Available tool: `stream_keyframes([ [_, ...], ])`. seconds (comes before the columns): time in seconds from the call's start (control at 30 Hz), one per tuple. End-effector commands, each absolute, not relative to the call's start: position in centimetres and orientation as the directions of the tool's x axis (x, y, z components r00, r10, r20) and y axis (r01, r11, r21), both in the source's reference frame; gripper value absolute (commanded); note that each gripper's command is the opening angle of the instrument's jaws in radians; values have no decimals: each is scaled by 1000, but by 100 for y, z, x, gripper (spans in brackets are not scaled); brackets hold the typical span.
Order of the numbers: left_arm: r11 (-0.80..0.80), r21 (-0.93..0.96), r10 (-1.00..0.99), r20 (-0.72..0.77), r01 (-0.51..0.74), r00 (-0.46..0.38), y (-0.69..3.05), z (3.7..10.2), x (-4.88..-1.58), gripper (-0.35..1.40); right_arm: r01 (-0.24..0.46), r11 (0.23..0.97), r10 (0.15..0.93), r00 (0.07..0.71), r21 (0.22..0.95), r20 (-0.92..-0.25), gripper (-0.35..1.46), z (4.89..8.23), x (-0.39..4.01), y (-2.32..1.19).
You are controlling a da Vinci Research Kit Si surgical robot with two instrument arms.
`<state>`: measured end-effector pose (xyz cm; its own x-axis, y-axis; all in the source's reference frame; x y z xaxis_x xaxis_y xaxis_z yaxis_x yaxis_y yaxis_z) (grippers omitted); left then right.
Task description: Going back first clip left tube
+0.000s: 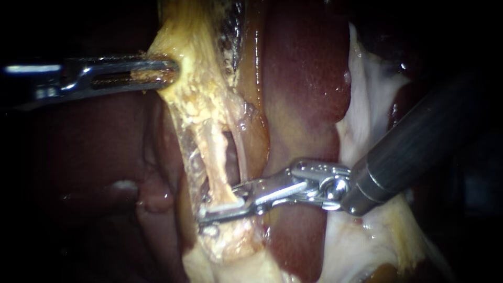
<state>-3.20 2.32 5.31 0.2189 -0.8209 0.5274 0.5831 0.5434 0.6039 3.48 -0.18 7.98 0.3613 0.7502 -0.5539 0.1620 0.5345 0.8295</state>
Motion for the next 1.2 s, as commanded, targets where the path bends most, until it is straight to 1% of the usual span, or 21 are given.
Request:
stream_keyframes([
  [0.03,544,604,-821,527,583,219,232,531,-320,-35,162,535,750,361,829,-554,-35,799,348,-18],
  [0.37,544,604,-821,528,583,219,232,531,-320,-35,162,535,750,361,829,-554,-35,798,348,-18],
  [0.5,544,604,-821,528,583,219,232,531,-319,-35,157,529,754,363,834,-547,37,795,352,-16],
  [0.57,544,604,-821,528,583,219,232,531,-319,-35,161,527,755,362,834,-547,49,793,353,-16],
  [0.6,544,604,-821,528,583,219,232,531,-319,-35,154,530,756,359,834,-547,53,791,353,-17],
  [0.63,544,604,-821,528,583,219,232,531,-319,-35,132,540,760,349,831,-548,56,789,354,-19],
  [0.7,544,604,-821,528,583,219,232,531,-319,-35,108,558,758,337,822,-559,59,785,355,-20],
  [0.9,544,604,-821,528,582,219,232,531,-318,-35,116,587,737,332,801,-589,60,778,351,-16],
  [1.0,544,604,-821,528,582,219,232,531,-318,-35,116,614,719,325,780,-614,60,775,344,-11],
  [1.13,545,605,-821,528,581,220,232,530,-316,-35,138,676,663,317,724,-679,60,770,329,-8],
  [1.2,544,603,-820,528,583,220,231,530,-314,-35,154,714,621,311,683,-719,60,766,315,-7],
])
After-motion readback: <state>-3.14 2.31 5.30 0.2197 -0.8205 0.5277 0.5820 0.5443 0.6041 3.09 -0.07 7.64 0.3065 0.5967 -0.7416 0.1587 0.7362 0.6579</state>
